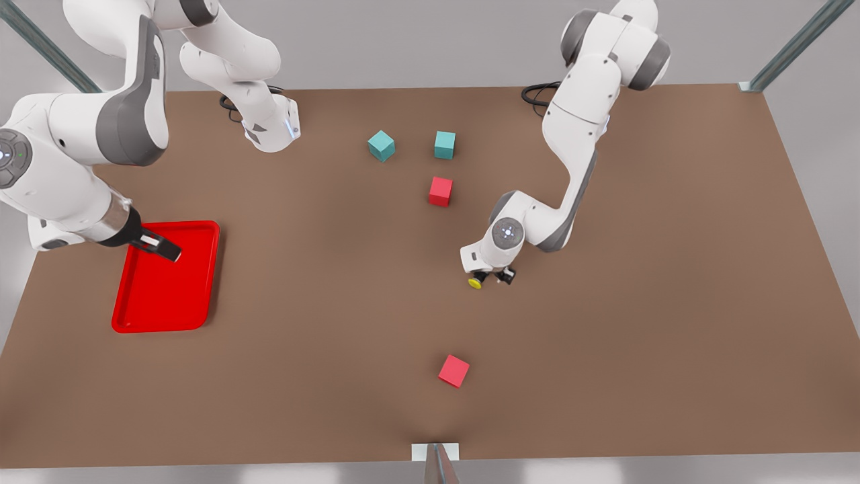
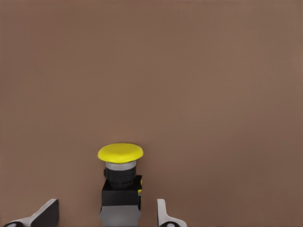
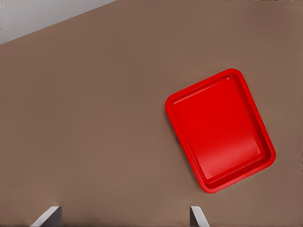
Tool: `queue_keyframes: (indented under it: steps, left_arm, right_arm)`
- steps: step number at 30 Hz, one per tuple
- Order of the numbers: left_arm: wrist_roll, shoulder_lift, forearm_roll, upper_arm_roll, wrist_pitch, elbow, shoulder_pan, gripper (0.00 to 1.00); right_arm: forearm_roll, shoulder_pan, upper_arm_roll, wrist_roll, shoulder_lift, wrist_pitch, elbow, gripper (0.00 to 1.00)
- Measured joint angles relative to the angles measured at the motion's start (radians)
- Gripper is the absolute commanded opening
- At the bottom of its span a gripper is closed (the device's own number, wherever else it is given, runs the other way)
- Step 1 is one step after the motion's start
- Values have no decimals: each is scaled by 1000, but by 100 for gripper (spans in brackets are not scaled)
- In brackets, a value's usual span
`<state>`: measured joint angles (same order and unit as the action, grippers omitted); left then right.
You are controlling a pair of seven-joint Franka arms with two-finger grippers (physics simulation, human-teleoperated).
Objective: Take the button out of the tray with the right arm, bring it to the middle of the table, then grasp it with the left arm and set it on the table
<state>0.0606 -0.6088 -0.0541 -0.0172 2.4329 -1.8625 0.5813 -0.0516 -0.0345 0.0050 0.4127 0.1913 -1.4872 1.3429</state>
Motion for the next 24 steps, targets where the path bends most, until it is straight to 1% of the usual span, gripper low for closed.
queue_keyframes:
  steps: [7, 17, 18, 19, 20, 24]
  left_arm:
    - [49, -46, 7, -5, 65, 0, 0, 100]
    - [93, -47, 8, -6, 90, 3, 0, 100]
    - [96, -47, 8, -6, 91, 3, 0, 92]
    - [99, -47, 9, -6, 91, 3, -1, 78]
    - [101, -47, 9, -6, 92, 3, -1, 71]
    - [110, -47, 9, -5, 92, 3, -2, 60]
  right_arm:
    - [-3, 0, 0, -113, 2, 16, 0, 100]
    - [-7, -2, 0, -215, 2, 22, 0, 100]
    - [-7, -2, 0, -222, 2, 22, 0, 100]
    - [-7, -2, 0, -229, 2, 22, 0, 100]
    - [-8, -3, 0, -236, 2, 23, 0, 100]
    - [-8, -7, 1, -259, 2, 23, 0, 100]
